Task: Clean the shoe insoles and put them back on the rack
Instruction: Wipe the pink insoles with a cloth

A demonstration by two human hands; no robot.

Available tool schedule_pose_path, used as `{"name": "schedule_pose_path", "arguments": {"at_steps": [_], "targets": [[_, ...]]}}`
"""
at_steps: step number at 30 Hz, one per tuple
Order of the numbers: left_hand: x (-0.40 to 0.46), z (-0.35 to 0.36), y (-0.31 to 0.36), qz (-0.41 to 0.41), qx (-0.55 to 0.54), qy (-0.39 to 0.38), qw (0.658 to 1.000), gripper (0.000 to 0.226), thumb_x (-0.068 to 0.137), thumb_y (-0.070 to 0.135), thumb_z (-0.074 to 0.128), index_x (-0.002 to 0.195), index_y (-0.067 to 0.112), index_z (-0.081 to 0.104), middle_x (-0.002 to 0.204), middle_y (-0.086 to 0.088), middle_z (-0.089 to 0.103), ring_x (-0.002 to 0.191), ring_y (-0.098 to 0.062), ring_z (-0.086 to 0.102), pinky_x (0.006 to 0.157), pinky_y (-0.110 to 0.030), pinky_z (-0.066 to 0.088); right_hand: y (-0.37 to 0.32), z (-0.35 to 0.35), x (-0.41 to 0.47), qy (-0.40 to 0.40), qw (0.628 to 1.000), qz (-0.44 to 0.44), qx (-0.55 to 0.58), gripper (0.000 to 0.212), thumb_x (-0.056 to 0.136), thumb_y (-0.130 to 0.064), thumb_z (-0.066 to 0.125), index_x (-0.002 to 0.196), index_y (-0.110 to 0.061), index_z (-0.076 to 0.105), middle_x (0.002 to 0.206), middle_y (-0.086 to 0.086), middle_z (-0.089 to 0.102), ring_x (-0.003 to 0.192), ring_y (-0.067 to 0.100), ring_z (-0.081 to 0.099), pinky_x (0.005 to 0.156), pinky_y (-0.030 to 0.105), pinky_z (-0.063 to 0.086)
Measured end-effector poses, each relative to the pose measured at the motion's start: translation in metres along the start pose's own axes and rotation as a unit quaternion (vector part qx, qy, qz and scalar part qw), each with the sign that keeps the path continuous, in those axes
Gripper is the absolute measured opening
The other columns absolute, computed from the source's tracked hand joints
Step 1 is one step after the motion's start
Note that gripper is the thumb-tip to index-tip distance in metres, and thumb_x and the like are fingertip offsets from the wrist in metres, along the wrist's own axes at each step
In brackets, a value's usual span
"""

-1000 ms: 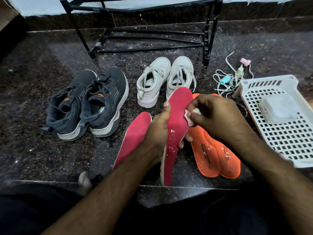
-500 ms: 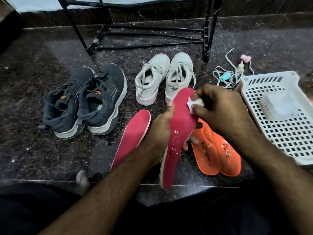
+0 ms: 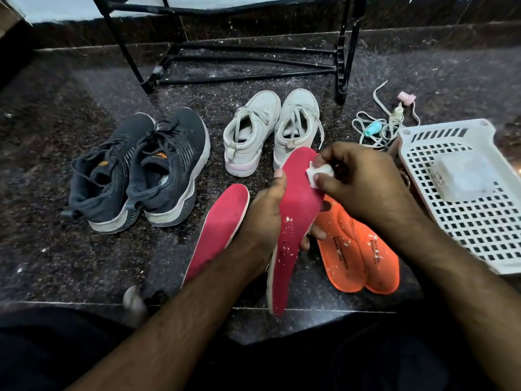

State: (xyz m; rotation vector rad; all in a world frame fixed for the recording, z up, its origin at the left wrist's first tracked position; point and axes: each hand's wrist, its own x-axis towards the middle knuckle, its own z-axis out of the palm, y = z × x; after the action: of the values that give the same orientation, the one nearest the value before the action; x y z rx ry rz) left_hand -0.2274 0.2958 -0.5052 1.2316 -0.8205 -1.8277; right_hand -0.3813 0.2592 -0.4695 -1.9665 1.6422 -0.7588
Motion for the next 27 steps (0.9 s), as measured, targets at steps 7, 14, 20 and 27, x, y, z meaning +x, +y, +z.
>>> {"name": "schedule_pose_path", "arguments": {"at_steps": [7, 14, 20, 27], "targets": [[0.003, -0.003, 0.000, 0.002, -0.014, 0.044, 0.999, 0.079, 0.104, 0.057, 0.024, 0.118, -0.013, 0.057, 0.059, -0.022, 0.059, 0.034, -0.023, 0.057, 0.031, -0.021, 0.039, -0.009, -0.001, -0.008, -0.183, 0.979, -0.090, -0.018, 0.018, 0.076, -0.014, 0.077, 0.089, -0.024, 0.070, 0.079, -0.007, 0.069, 0.070, 0.010, 0.064, 0.070, 0.028, 0.050], [-0.002, 0.003, 0.000, 0.004, 0.008, 0.018, 1.000, 0.073, 0.104, 0.055, 0.022, 0.111, -0.006, 0.062, 0.070, -0.022, 0.068, 0.033, -0.022, 0.055, 0.032, -0.021, 0.039, -0.002, 0.004, 0.000, -0.026, 0.996, -0.067, -0.045, 0.020, 0.078, -0.013, 0.073, 0.096, -0.021, 0.071, 0.088, -0.003, 0.064, 0.074, 0.009, 0.054, 0.071, 0.019, 0.037], [-0.001, 0.000, 0.002, 0.001, 0.002, 0.058, 0.998, 0.078, 0.104, 0.056, 0.025, 0.121, -0.016, 0.053, 0.054, -0.018, 0.060, 0.031, -0.021, 0.055, 0.030, -0.019, 0.037, -0.003, -0.003, -0.004, -0.211, 0.974, -0.073, 0.025, 0.019, 0.077, -0.011, 0.077, 0.090, -0.023, 0.071, 0.075, -0.005, 0.070, 0.067, 0.011, 0.063, 0.071, 0.026, 0.052], [-0.004, 0.004, 0.003, 0.031, 0.006, 0.061, 0.998, 0.071, 0.106, 0.051, 0.026, 0.122, -0.013, 0.054, 0.066, -0.024, 0.066, 0.033, -0.023, 0.054, 0.032, -0.021, 0.036, -0.002, 0.004, 0.001, -0.047, 0.998, -0.051, 0.006, 0.019, 0.077, -0.013, 0.074, 0.093, -0.024, 0.071, 0.079, -0.010, 0.066, 0.064, 0.000, 0.055, 0.068, 0.013, 0.043]]}}
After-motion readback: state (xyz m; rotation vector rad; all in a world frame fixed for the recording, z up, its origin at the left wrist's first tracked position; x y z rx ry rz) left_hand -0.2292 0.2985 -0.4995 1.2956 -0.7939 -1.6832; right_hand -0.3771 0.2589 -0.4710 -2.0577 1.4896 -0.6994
